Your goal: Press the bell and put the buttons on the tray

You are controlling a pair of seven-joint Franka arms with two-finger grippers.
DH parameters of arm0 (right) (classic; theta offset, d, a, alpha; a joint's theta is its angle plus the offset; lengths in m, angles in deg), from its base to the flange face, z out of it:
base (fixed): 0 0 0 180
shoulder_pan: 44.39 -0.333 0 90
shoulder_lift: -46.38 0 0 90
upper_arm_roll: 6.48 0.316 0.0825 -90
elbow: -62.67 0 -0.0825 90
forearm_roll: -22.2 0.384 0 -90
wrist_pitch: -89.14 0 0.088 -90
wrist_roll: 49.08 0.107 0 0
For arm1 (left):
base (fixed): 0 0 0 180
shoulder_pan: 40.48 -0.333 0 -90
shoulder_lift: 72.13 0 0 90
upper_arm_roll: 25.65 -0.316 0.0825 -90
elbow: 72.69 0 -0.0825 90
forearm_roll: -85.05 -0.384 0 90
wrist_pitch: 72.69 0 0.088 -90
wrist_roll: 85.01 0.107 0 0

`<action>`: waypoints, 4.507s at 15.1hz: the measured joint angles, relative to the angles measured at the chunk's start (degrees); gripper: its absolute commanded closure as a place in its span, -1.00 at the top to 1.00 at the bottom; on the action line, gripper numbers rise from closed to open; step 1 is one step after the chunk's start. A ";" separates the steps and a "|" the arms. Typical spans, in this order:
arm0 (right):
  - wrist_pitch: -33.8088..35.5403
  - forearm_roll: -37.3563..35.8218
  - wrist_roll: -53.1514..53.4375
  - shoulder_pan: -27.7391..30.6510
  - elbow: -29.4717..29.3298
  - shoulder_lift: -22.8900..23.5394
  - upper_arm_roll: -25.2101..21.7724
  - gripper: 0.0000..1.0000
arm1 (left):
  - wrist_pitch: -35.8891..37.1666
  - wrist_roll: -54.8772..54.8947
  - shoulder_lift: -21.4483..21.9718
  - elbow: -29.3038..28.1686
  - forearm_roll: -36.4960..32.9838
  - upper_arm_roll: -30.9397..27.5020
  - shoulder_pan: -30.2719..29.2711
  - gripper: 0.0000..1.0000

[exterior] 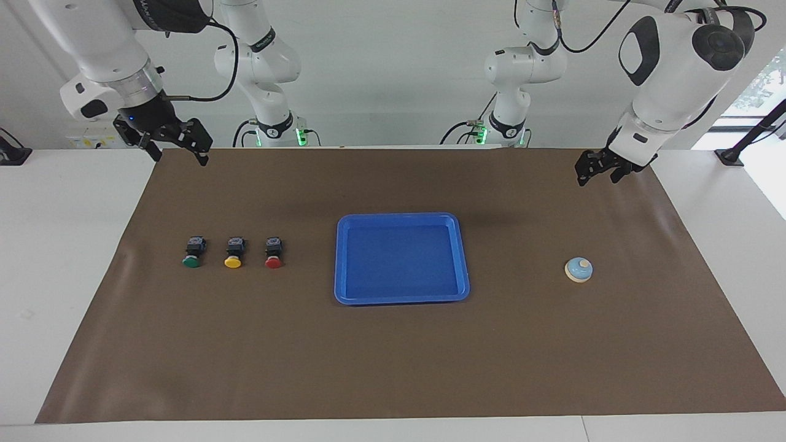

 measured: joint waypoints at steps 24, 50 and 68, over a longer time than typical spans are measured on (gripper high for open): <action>0.00 0.00 0.00 0.00 0.00 0.00 0.00 1.00 | -0.31 -0.60 0.84 -0.22 0.61 -2.25 1.86 1.00; -21.03 -0.03 -12.42 9.22 10.75 5.81 -0.16 1.00 | -8.74 -0.62 0.84 -0.25 0.73 -2.70 1.61 1.00; -45.52 -0.02 -18.72 11.28 33.24 11.97 -0.14 0.86 | -8.76 -0.69 0.83 -0.54 3.42 -2.44 1.78 1.00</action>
